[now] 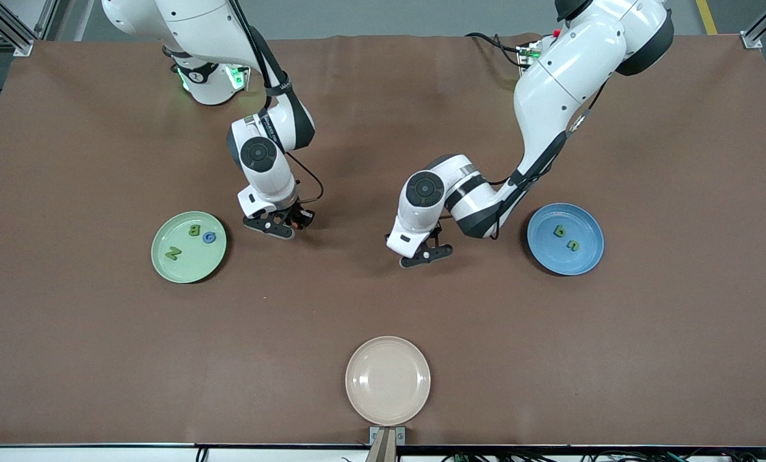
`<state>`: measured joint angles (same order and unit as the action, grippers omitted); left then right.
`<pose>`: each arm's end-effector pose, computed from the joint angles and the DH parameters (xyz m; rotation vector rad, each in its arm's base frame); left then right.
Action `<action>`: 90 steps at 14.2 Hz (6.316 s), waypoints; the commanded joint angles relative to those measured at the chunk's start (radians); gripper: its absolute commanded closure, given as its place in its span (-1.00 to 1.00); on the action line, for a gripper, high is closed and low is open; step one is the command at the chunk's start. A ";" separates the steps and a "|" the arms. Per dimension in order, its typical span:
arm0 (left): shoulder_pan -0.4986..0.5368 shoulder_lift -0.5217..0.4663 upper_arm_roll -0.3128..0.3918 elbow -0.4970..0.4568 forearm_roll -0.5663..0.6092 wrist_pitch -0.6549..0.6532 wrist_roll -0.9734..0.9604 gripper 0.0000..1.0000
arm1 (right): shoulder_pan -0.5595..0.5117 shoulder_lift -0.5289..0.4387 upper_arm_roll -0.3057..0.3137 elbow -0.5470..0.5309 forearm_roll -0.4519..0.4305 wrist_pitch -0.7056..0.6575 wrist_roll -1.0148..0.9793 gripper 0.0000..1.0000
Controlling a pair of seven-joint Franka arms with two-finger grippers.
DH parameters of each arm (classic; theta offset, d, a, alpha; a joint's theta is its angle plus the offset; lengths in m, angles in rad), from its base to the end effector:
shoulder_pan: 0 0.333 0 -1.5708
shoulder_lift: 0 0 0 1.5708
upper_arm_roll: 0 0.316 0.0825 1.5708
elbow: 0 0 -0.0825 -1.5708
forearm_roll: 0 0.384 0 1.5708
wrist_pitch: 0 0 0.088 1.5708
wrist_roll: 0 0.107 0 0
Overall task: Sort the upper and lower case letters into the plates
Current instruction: 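Grasp pink Q with the right gripper while the left gripper grasps blue x, then drop Q on the green plate while the left gripper drops x on the blue plate, then retract the right arm while the left gripper grasps blue m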
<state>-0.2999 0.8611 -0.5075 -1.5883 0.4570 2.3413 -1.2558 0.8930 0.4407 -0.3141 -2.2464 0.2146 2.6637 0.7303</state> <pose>0.5183 -0.4619 0.1739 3.0626 0.4359 -0.0473 0.4588 0.2861 0.1779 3.0819 -0.4873 0.0425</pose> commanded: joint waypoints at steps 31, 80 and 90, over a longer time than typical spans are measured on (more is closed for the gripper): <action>0.964 -0.369 -0.436 -0.645 0.285 0.004 0.605 0.71 | -0.534 0.029 0.007 0.151 0.020 -0.191 -0.802 -0.98; 0.036 -0.014 -0.085 -0.108 0.025 0.059 -0.114 -0.36 | -0.894 -0.266 0.191 0.762 -0.185 -1.096 -0.856 -1.00; 0.035 0.013 -0.066 -0.067 0.035 0.059 -0.105 -0.21 | -0.919 -0.450 0.243 0.607 -0.207 -1.098 -0.858 -1.00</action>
<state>-0.2488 0.8507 -0.5948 -1.6827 0.5000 2.3951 -1.3657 0.0103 0.0817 -0.1134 -1.5391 0.0300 1.5415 -0.1191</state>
